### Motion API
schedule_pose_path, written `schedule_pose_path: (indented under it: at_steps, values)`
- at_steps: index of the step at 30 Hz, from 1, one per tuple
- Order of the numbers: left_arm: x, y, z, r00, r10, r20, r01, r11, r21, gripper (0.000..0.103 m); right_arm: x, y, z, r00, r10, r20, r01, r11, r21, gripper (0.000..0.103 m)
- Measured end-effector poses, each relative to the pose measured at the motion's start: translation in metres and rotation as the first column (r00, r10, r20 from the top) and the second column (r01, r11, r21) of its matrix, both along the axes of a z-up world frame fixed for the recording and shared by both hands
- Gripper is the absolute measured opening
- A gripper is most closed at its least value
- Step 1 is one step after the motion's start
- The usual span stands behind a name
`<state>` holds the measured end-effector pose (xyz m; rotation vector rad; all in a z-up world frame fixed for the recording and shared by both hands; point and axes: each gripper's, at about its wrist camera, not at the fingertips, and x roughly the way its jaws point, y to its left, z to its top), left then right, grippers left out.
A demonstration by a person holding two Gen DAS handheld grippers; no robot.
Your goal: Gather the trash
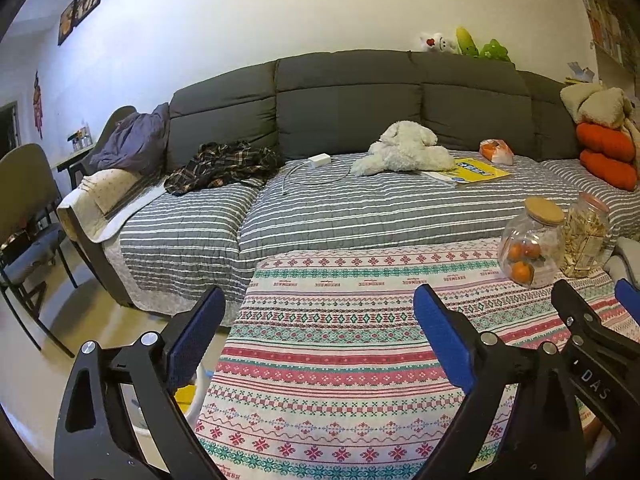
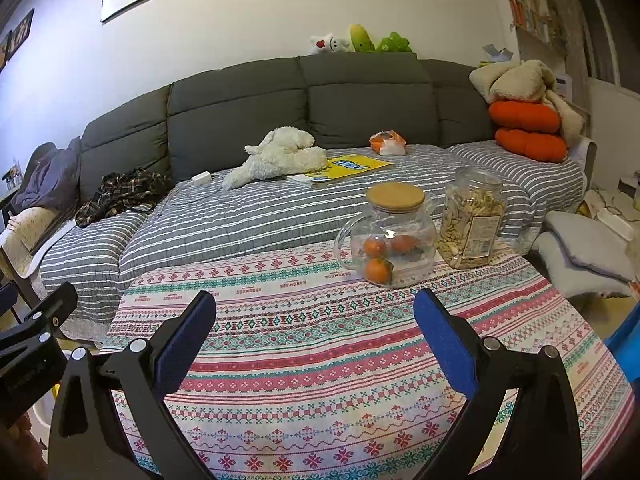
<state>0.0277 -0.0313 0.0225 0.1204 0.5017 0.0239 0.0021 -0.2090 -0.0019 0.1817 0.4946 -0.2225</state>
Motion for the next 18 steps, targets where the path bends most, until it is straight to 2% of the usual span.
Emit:
schedule_pose_path:
  at_steps: [8, 13, 18]
  values:
    - [0.0008, 0.0004, -0.0014, 1.000, -0.011, -0.009, 0.011, 1.000, -0.003, 0.092, 0.0010, -0.0009, -0.0007, 1.000, -0.002, -0.001, 0.002, 1.000, 0.001, 0.096]
    - [0.0008, 0.0005, -0.0004, 1.000, -0.014, -0.017, 0.014, 1.000, -0.021, 0.096, 0.0009, -0.0009, -0.0003, 1.000, -0.001, 0.000, 0.001, 1.000, -0.001, 0.096]
    - [0.0017, 0.0011, -0.0009, 1.000, 0.007, -0.020, -0.007, 1.000, -0.012, 0.096, -0.0013, -0.0013, -0.0005, 1.000, -0.008, 0.003, 0.008, 1.000, -0.002, 0.096]
